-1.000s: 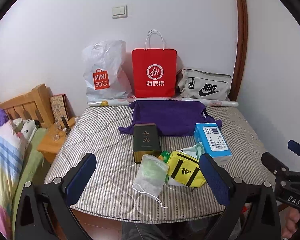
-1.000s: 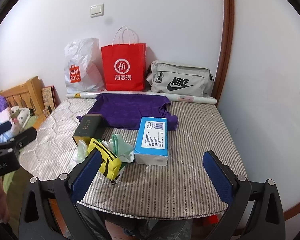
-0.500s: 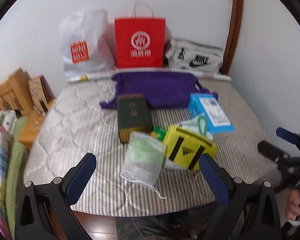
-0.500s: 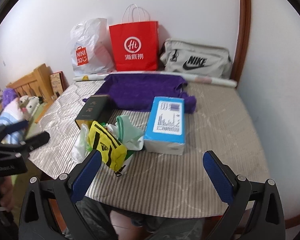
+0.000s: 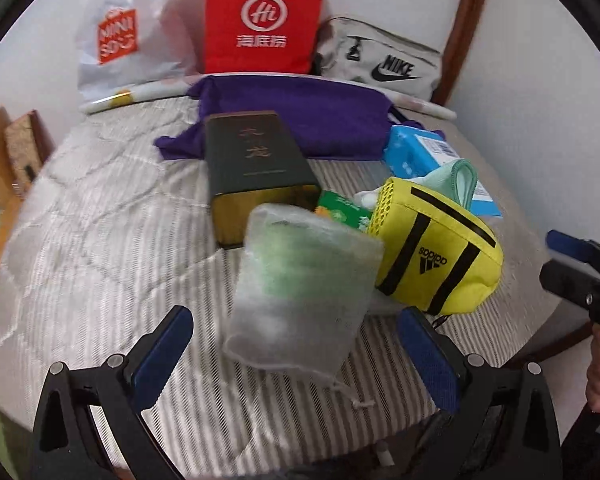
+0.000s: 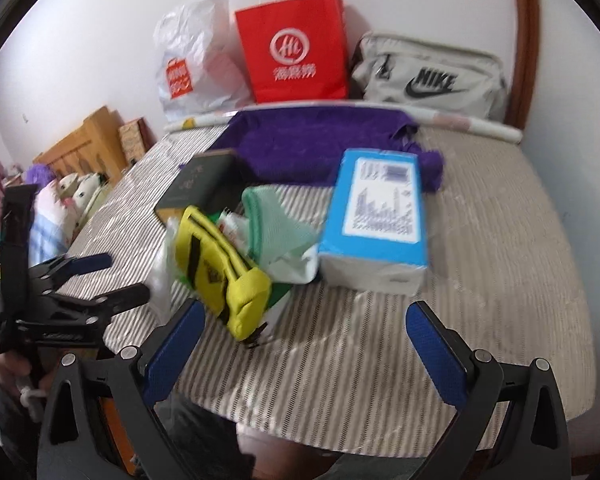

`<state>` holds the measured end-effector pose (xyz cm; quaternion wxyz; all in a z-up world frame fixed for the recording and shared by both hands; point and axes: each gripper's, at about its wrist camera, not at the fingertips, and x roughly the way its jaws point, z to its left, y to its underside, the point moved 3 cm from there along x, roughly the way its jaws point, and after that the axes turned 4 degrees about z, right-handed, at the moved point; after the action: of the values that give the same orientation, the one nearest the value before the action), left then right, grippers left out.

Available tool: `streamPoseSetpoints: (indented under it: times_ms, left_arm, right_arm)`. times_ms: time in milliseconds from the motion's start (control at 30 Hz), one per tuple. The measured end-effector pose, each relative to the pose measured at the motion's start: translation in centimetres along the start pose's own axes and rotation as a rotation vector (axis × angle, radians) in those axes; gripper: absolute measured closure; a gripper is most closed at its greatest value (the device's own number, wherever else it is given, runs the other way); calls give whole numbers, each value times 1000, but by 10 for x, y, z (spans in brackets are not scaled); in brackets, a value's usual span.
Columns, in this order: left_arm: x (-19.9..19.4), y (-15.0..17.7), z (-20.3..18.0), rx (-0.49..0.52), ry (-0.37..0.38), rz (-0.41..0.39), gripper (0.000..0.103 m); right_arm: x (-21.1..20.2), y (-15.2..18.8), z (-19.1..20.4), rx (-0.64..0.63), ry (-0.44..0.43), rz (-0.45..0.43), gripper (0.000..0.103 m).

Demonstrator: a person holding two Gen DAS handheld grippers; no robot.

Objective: Organize soft objects
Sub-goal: 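Grasp the white mesh bag with the left gripper while the right grasps the yellow Adidas pouch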

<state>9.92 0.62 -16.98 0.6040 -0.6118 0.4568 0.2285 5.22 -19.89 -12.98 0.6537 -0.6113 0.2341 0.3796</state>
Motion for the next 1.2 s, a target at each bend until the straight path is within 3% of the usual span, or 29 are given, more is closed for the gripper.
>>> streamPoseSetpoints:
  times_ms: [100, 200, 300, 333, 367, 400, 500, 600, 633, 667, 767, 1033, 1200]
  left_arm:
    - [15, -1, 0, 19, 41, 15, 0]
    - [26, -5, 3, 33, 34, 22, 1]
    - [36, -8, 8, 25, 51, 31, 14]
    - [38, -8, 11, 16, 59, 33, 29]
    - [39, -9, 15, -7, 68, 31, 50]
    - [40, -10, 19, -37, 89, 28, 58]
    - [38, -10, 31, -86, 137, 16, 62]
    - [36, -9, 39, -90, 118, 12, 63]
    - [36, -9, 41, -84, 100, 15, 67]
    - [37, -8, 41, -79, 82, 19, 72]
    - [37, -6, 44, -62, 52, 34, 75]
    - [32, 1, 40, -48, 4, 52, 79]
    - [33, 3, 44, -96, 18, 62, 79]
  right_arm:
    - [1, -1, 5, -16, -30, -10, 3]
    - [3, -2, 12, -47, -40, -8, 3]
    - [14, -3, 19, -58, -47, 13, 3]
    - [17, -3, 20, -57, -48, 19, 3]
    - [24, -4, 22, -58, -49, 28, 3]
    - [29, -4, 23, -59, -48, 42, 3]
    - [41, -6, 27, -59, -39, 71, 10]
    - [50, -8, 31, -64, -48, 75, 16]
    - [53, -8, 34, -70, -42, 78, 24]
    - [56, -8, 35, -77, -39, 79, 39]
    - [64, -6, 38, -96, -37, 112, 64]
    - [47, -2, 39, -130, -80, 71, 75]
    - [42, 4, 29, -95, -126, 58, 81]
